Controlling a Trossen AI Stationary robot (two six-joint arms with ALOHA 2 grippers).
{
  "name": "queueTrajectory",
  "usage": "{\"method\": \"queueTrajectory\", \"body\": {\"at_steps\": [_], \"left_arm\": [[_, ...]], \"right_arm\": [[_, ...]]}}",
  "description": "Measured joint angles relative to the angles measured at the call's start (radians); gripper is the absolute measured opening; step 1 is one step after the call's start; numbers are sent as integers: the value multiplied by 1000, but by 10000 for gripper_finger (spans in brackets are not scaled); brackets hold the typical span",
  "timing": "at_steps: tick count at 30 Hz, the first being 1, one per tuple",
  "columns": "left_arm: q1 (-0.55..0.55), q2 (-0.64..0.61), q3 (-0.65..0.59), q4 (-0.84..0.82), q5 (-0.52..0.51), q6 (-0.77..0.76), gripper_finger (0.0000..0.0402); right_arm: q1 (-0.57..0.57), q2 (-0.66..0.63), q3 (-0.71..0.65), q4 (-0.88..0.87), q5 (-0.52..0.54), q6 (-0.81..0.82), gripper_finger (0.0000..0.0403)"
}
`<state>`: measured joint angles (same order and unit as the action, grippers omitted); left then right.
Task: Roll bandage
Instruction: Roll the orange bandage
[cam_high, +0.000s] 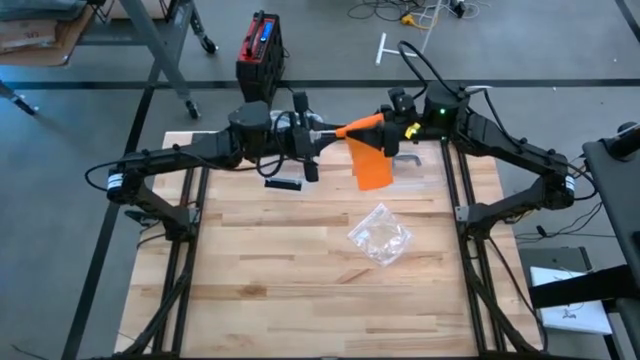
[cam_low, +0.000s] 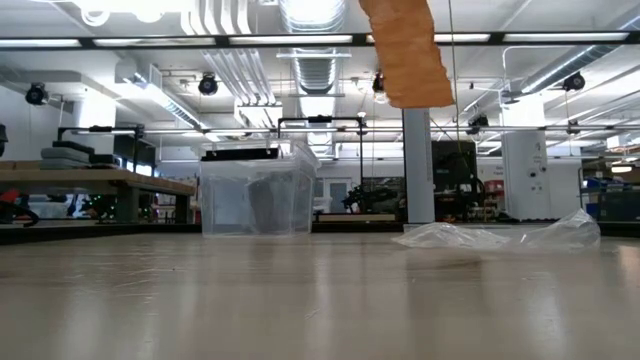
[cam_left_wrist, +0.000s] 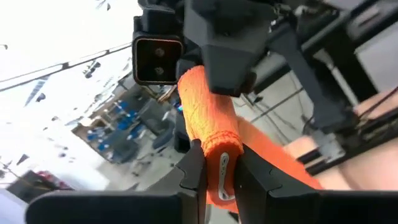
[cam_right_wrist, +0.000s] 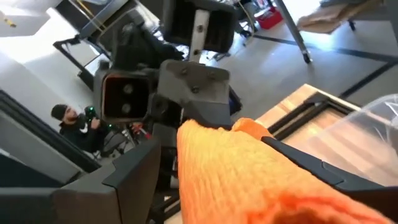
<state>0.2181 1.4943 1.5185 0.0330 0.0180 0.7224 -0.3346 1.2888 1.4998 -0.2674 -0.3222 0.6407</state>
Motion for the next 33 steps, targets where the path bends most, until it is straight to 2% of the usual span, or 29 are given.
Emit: {"method": "queueTrajectory", "body": {"at_steps": [10,19,26,33], "left_arm": [[0,1,0,28,-37,103,47],[-2,1,0,28,-47,220,47],[-3,-1,0,20,-47,246,47],[-11,2,0,11,-48,358,47]], "right_arm": [[-1,2,0,13,54,22,259],[-4,4,0,11,54,48,245],[-4,2,0,10,50,62,253],[-4,1,0,7,48,60,249]]}}
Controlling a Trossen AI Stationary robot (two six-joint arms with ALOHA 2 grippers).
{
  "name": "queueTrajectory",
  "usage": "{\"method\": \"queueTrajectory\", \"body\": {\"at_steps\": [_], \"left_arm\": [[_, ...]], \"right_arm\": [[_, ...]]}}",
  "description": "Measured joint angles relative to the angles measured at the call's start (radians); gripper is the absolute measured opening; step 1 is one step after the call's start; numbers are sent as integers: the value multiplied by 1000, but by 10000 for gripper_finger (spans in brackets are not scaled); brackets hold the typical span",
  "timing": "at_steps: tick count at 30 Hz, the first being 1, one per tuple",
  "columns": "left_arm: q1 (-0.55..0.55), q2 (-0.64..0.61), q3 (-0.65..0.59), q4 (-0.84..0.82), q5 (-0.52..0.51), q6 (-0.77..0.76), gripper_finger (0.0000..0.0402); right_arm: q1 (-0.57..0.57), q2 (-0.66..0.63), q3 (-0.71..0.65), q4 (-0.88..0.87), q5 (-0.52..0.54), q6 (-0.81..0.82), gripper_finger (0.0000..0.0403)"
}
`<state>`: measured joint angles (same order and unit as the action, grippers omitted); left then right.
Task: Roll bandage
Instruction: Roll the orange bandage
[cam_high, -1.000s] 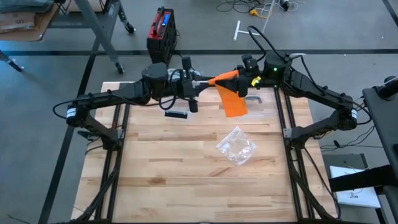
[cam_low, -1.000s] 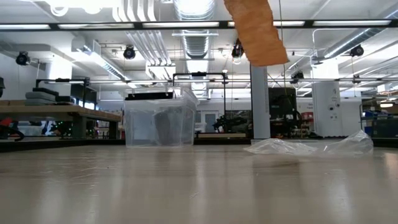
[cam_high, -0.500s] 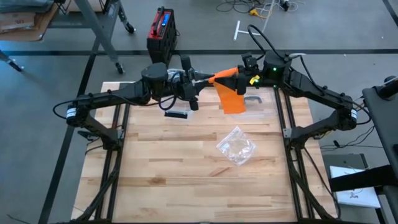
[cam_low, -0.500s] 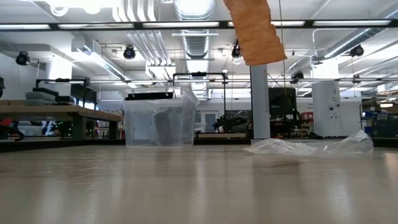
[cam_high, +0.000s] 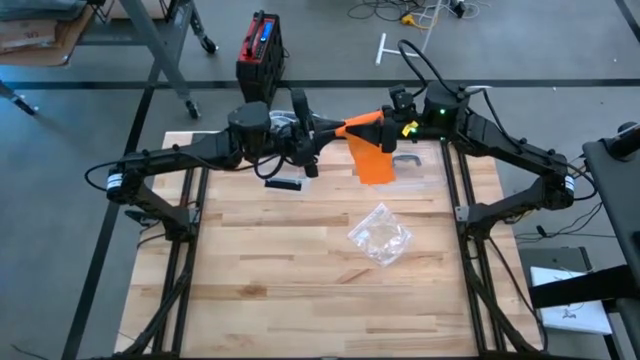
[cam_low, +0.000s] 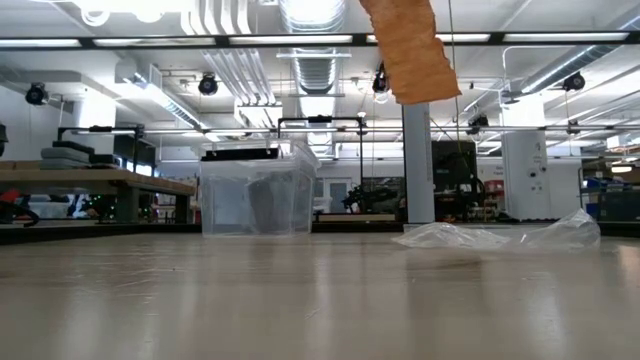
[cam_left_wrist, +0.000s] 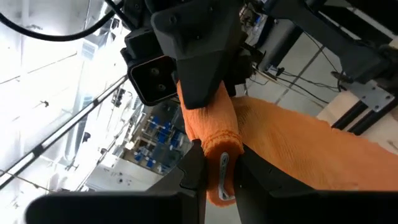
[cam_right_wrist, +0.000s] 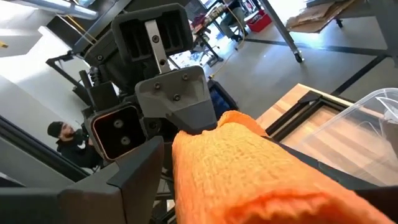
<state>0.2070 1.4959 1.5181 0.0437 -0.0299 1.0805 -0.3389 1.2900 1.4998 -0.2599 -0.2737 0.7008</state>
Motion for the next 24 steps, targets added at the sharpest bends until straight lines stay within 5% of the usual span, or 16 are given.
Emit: {"method": "queueTrajectory", "body": {"at_steps": [10,14,20,24], "left_arm": [[-2,1,0,12,-14,-184,91],[-3,-15,0,-48,-5,-409,143],[7,-49,2,-118,178,-757,239],[16,-51,0,-132,189,-813,280]], "right_arm": [[0,0,0,9,6,-85,145],[0,-1,-1,2,-8,-229,117],[3,-9,-2,4,-45,-544,112],[1,-5,-1,21,-97,-674,109]]}}
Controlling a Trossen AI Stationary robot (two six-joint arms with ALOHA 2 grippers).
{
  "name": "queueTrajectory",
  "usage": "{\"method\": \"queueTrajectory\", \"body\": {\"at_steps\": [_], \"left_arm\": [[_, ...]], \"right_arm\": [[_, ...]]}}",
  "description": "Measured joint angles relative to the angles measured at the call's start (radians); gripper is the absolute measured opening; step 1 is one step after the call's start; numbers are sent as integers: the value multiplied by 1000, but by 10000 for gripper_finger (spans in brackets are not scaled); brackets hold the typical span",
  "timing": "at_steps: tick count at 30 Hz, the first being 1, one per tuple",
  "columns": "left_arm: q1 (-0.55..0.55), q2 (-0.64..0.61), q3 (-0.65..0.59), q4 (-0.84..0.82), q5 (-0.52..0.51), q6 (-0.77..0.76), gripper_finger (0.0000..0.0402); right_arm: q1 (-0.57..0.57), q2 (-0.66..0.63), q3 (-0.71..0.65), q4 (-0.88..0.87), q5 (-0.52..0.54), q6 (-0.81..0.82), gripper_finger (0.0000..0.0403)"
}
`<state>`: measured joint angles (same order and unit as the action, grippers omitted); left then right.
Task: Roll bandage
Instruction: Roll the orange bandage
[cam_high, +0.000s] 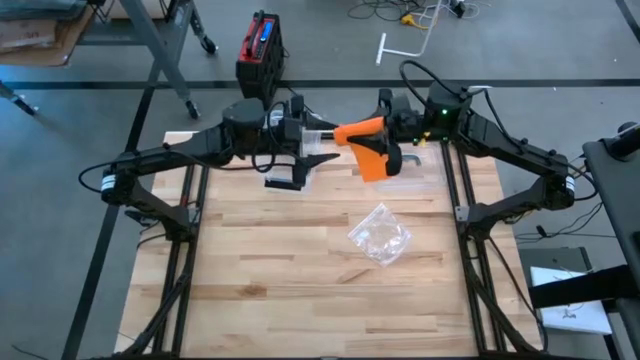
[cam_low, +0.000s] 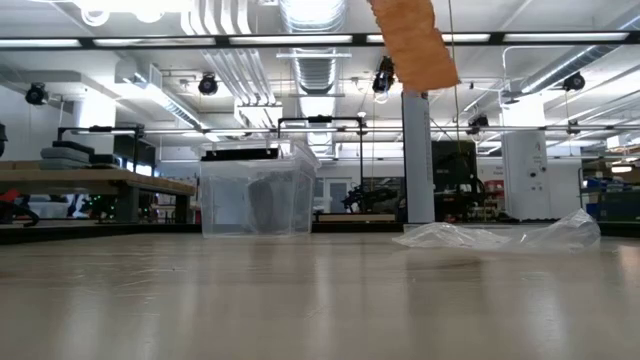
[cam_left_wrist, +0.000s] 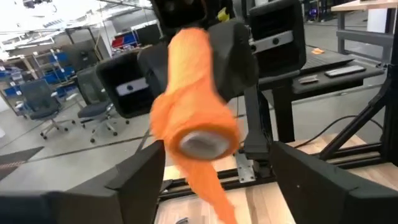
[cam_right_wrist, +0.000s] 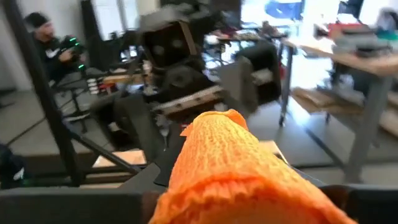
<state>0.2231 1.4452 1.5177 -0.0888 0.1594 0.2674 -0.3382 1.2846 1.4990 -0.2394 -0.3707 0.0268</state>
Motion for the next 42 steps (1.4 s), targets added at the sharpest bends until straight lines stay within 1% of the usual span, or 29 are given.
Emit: {"method": "queueTrajectory", "body": {"at_steps": [2,5,7,9,13,16,19,22,25,28,30,36,39,42], "left_arm": [[5,0,0,13,6,0,287],[11,1,-1,49,20,8,286],[12,11,-1,76,66,13,278],[18,21,-2,85,114,10,269],[31,52,-2,102,125,11,250],[38,78,-2,125,149,11,237],[43,88,-3,154,232,-31,226],[42,88,-3,169,275,-79,218],[41,86,-3,192,282,-138,213],[39,95,-2,211,317,-199,209],[39,106,-2,214,321,-227,207],[39,129,-1,224,313,-233,194],[39,131,-1,224,307,-223,176],[39,131,0,220,296,-197,145]], "right_arm": [[0,0,1,0,-30,-35,107],[0,0,2,-3,-35,-78,106],[0,0,2,-7,-34,-106,107],[-1,0,2,-8,-61,-126,107],[-1,0,2,-10,-134,-142,101],[-2,0,2,-21,-159,-143,98],[-1,0,2,-35,-162,-156,98],[0,-4,3,-68,-169,-164,99],[-1,-7,2,-103,-183,-191,94],[-1,-10,2,-117,-188,-199,91],[-1,-11,2,-126,-189,-205,91],[-1,-13,1,-131,-186,-183,90],[-1,-19,0,-135,-178,-180,88],[-1,-20,0,-131,-178,-170,90]]}}
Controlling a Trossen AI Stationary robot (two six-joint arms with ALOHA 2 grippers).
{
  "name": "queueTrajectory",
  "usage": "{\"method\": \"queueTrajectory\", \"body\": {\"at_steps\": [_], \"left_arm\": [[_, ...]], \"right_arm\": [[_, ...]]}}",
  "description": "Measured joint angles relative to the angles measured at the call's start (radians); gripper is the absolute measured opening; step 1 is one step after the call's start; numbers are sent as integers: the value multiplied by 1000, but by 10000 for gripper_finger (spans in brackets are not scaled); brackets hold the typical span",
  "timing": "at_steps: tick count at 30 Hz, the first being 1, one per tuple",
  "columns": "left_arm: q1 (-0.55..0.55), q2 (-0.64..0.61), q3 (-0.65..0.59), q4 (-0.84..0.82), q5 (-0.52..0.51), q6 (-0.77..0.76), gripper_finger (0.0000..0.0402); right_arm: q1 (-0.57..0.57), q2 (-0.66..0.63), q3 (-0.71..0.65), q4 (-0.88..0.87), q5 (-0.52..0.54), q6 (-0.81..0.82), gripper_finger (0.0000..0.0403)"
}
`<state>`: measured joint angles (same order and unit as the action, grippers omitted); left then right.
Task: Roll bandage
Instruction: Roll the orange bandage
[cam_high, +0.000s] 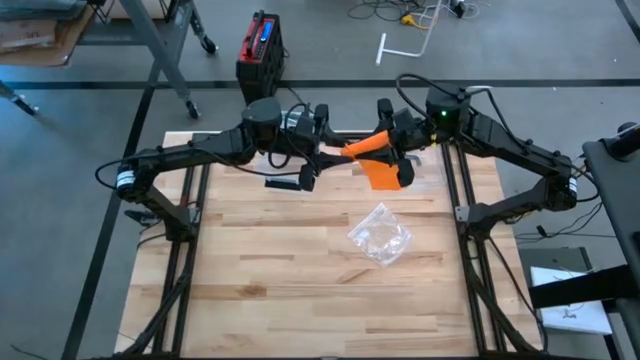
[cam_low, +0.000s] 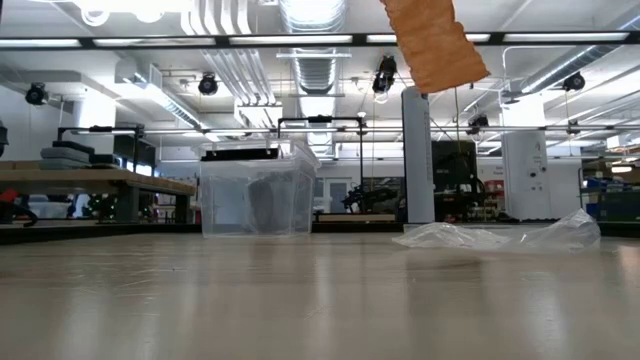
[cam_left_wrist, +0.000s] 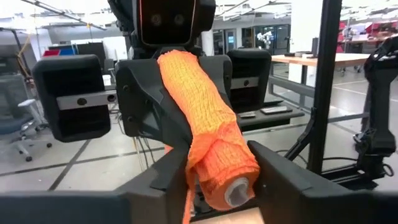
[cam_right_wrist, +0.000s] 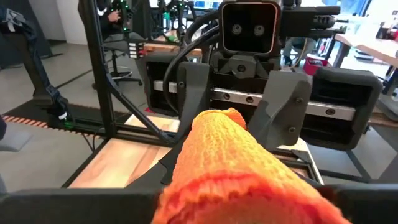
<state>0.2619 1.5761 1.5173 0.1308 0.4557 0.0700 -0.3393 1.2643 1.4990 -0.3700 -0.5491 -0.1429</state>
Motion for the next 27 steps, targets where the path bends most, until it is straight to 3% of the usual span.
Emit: {"method": "queueTrajectory", "body": {"at_steps": [7,19,27], "left_arm": [[0,-3,0,-18,-54,70,31],[-1,-19,-2,-53,-237,290,47],[1,-16,-3,-36,-253,315,43]], "right_arm": [[-1,-3,0,-5,7,106,107],[-23,-5,2,1,134,604,224],[-61,-1,2,-39,199,682,281]]}}
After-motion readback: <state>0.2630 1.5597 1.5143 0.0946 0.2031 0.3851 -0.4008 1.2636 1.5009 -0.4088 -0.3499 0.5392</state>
